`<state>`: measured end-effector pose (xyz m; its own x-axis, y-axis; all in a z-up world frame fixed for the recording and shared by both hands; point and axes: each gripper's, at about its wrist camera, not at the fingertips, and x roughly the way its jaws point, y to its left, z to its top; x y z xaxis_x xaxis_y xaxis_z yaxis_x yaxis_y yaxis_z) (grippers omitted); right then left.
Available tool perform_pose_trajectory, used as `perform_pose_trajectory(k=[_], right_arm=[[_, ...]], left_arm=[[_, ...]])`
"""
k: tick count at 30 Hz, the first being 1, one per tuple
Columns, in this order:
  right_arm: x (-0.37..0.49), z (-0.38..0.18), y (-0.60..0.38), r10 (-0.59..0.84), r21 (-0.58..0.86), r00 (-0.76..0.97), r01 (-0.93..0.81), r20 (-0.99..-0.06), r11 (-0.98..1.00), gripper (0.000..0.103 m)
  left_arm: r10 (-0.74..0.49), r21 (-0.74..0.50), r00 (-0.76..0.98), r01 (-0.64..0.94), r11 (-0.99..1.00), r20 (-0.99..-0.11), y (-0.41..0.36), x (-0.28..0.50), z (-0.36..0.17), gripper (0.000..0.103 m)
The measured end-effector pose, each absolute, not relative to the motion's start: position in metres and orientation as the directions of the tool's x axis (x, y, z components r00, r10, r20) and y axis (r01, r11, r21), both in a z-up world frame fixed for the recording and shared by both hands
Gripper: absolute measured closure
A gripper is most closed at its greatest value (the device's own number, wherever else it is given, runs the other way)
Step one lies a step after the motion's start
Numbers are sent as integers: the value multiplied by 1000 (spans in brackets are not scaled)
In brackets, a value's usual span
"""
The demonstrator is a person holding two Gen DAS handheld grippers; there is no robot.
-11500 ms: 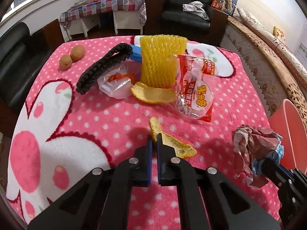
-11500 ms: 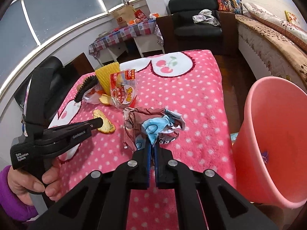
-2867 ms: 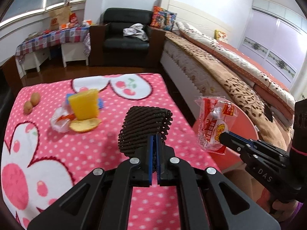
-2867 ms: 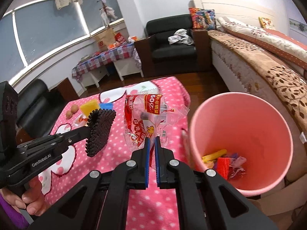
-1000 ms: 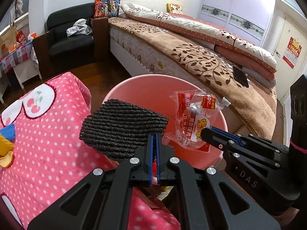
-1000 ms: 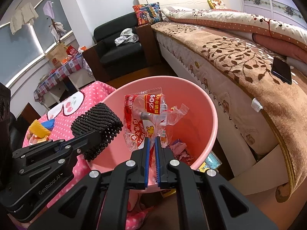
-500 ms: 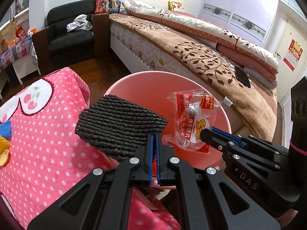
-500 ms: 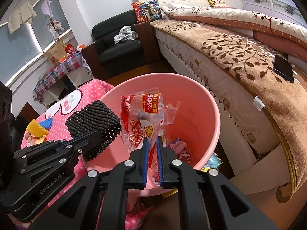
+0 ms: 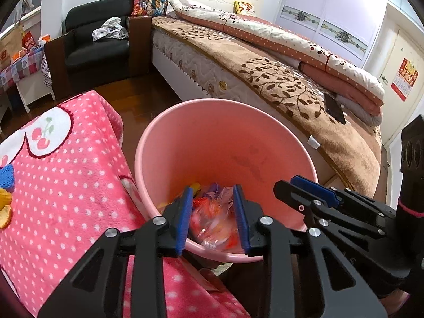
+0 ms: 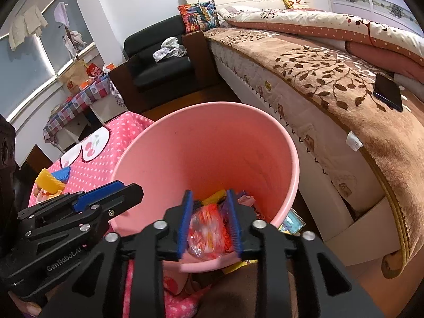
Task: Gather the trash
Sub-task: 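Open both grippers to drop the brush and snack bag into the bucket, then move both open grippers back over the yellow sponge and plastic bag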
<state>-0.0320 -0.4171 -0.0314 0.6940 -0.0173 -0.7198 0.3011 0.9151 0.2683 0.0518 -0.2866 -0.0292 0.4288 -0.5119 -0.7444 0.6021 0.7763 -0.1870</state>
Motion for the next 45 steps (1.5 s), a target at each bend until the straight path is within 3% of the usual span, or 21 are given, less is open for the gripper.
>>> perform_pose_trajectory(k=[10,30,45], right_arm=[[-38,-24,-410,-6,275,714,278,-700,920,64],[-31,-5,-349,104,286,750,116,-653,951,62],[-19,8,-274,246,290,752,-77,-611,954,61]], left_arm=[[-513,-184,457,590,786,-726,-274,45,-18,72],[-427,-151,569,467,871,-703,-187,27,1,72],[-282,-136,665,263,955,-692,-98,18,14,72]])
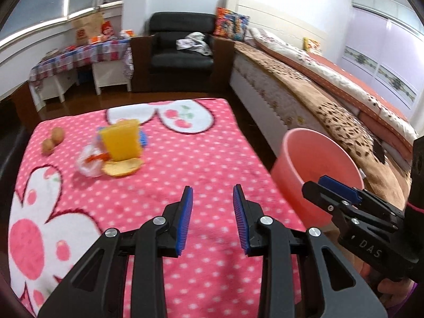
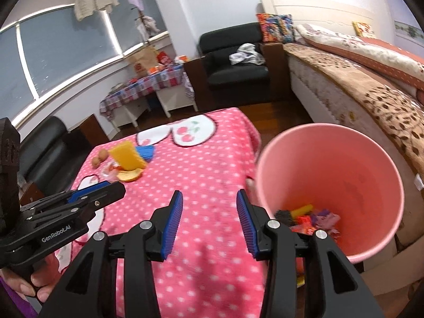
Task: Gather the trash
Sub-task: 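Move both open grippers back over the yellow sponge and plastic bag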
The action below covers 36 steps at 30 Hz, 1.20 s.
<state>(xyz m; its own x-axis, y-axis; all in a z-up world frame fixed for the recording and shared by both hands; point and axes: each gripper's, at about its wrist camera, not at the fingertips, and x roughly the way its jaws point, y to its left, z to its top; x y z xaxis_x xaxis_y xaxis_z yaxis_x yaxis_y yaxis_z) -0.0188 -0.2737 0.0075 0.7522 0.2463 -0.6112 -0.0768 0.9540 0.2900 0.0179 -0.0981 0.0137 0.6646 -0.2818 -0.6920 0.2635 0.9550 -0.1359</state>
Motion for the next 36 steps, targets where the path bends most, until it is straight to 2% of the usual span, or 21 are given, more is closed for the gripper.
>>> perform_pose_trajectory(k=[7,16,26,36], right_arm=[[-7,16,-231,320,273,739,-189,-593,943,60],[5,20,-170,409,242,700,-330,-586,912,53],[20,13,-124,469,222,642,-429,-607,875,51],[47,5,-99,474,210,621,-451,-624,868,45]], left_arm=[[-206,-133,693,159,978,-691,-58,14,18,72],[-107,-134,715,19,991,-691,-7,6,21,72],[-18,-141,709,-116,983,-705,36,9,18,72],[21,-155,686,-193,969,-727,60,22,9,72]])
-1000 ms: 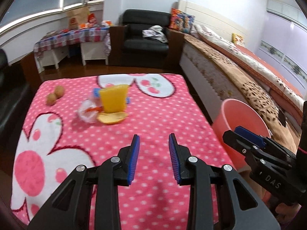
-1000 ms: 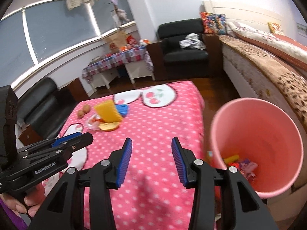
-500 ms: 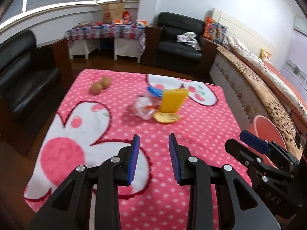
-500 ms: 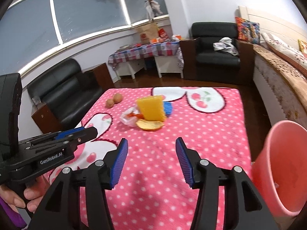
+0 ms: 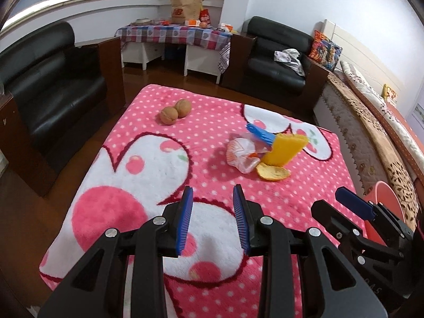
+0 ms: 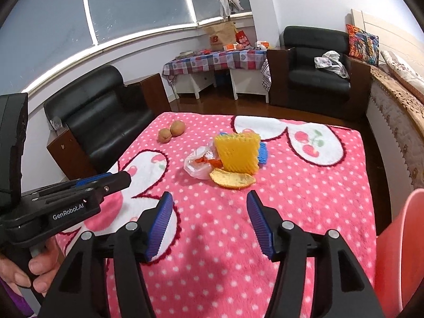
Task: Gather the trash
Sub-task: 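Move both open grippers back over the yellow sponge and plastic bag, then grasp the plastic bag with the left gripper while the right gripper grasps the yellow sponge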
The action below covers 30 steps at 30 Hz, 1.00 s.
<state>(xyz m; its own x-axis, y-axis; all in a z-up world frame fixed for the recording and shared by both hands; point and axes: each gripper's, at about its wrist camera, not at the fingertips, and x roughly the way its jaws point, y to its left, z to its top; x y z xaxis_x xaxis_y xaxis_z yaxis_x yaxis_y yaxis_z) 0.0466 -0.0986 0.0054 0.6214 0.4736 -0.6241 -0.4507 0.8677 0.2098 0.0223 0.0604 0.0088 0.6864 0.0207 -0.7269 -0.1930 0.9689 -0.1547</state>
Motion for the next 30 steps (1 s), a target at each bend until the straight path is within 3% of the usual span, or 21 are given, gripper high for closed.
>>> perform_pose_trajectory(k=[14,30], right_arm=[[94,-4,-77,460,199,613,-446,-642,873,42],[151,-21,-78,392,172,634,-380,-667,909,40]], left_arm=[[25,-181,660,-243,953,-751,71,57,-2,72],[-80,-293,610,-257,921,-788,69,112,-18,72]])
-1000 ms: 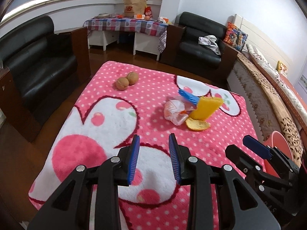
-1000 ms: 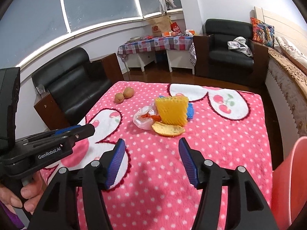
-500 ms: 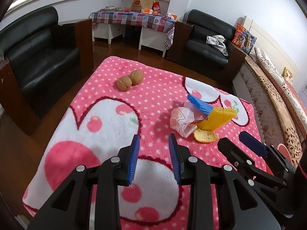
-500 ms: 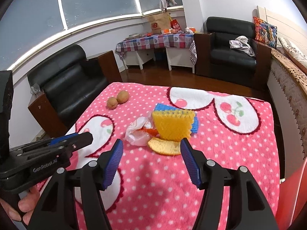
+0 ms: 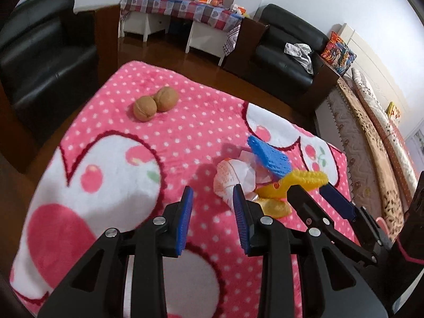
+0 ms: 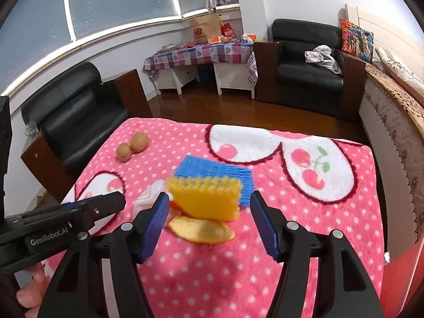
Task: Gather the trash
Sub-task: 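Grasp the plastic bag with the left gripper while the right gripper grasps the yellow sponge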
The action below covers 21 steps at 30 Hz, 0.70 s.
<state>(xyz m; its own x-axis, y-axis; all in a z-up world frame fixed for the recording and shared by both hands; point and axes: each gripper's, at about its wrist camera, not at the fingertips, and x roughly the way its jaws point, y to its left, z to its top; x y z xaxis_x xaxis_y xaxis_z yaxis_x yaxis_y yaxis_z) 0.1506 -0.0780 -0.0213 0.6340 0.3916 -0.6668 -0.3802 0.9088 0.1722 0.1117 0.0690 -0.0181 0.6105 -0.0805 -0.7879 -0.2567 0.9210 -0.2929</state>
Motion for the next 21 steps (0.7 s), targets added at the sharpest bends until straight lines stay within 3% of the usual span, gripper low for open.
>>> perform_pose_trajectory(k=[4,6,8,10,13,14,18,21], right_arm=[[161,-25,-76,405,163,634,-405,-660,900,43],[162,-27,-75,424,156,624,-438,-657,885,59],[164,-29,-72,427,148,615,-451,-663,880,83],[164,-31,-72,435,149,609,-462,-664,874,94],[163,-31,-73,446,159,604,-468,-660,869,95],[163,-30,-74,448,163,605,-467,-658,869,95],[159,-27,-78,450,173,611,-458,-651,872,95],[153,-21,-82,450,179,619,-450,-644,875,95]], left_arm=[[-84,-289,591,-261,921,-803,70,125,-28,72],[-95,-293,581,-257,921,-808,70,130,-33,72],[-97,-289,579,-249,924,-809,68,134,-37,72],[-90,-281,589,-241,929,-803,66,136,-38,72],[-73,-252,605,-217,943,-793,60,137,-36,74],[-72,-248,609,-211,945,-790,58,138,-35,87],[-53,-221,627,-194,956,-777,55,135,-32,102],[-56,-223,632,-188,956,-773,55,130,-28,103]])
